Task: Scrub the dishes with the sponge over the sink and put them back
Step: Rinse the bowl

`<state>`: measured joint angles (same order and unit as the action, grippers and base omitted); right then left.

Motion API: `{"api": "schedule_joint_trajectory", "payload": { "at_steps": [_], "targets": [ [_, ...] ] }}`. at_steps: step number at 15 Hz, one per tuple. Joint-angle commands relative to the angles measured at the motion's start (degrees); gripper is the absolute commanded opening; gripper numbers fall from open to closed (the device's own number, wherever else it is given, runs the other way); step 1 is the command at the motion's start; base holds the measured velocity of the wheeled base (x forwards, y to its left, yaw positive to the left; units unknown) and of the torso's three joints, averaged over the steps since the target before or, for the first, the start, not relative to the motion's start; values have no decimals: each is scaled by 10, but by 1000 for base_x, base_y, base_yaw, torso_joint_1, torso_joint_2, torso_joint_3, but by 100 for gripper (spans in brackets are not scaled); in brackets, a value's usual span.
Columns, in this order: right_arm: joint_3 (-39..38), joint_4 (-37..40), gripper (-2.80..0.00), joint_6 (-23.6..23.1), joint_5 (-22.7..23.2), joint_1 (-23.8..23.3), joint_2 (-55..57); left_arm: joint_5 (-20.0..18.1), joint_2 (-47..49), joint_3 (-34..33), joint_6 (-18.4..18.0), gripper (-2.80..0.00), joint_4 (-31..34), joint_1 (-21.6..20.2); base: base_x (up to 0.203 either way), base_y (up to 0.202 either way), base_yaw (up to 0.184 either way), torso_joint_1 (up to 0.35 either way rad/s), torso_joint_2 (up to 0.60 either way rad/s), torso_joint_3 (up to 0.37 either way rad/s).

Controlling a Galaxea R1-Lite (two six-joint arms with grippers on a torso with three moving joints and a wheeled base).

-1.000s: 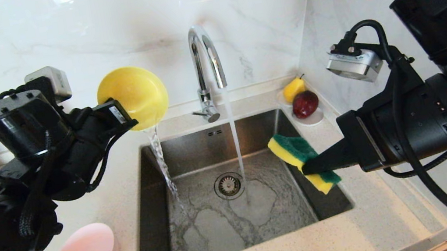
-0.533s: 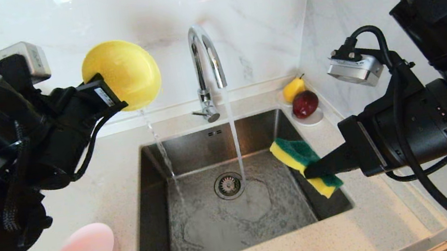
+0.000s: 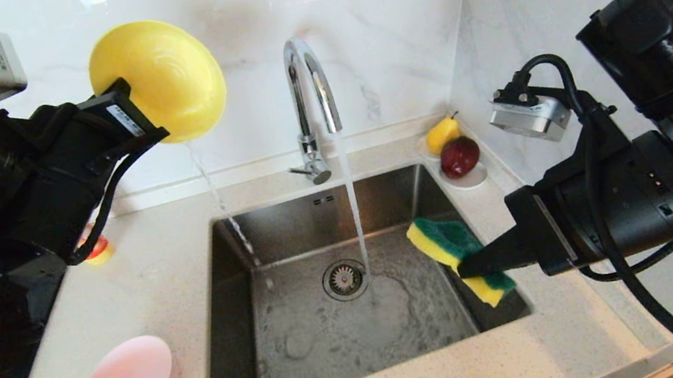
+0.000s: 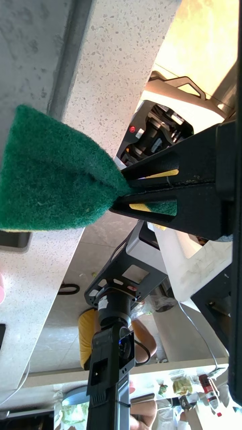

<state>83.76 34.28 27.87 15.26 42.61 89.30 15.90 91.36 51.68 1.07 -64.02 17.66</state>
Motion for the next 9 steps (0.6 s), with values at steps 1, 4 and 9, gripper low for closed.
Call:
{"api": "schedule_joint_trajectory", "payload": {
  "at_steps": [1, 4, 9],
  "targets": [
    [0, 2, -280, 2, 1, 0, 4, 0, -14, 4, 0, -280, 0, 0, 0, 0, 0, 0, 0, 0],
    [-2, 3, -280, 3, 0, 0, 4, -8, -35, 9, -1, -280, 15, 0, 0, 0, 0, 0, 0, 0],
    [-6, 0, -280, 0, -1, 0, 8, -2, -64, 13, 1, -280, 178, 0, 0, 0, 0, 0, 0, 0]
  ]
}}
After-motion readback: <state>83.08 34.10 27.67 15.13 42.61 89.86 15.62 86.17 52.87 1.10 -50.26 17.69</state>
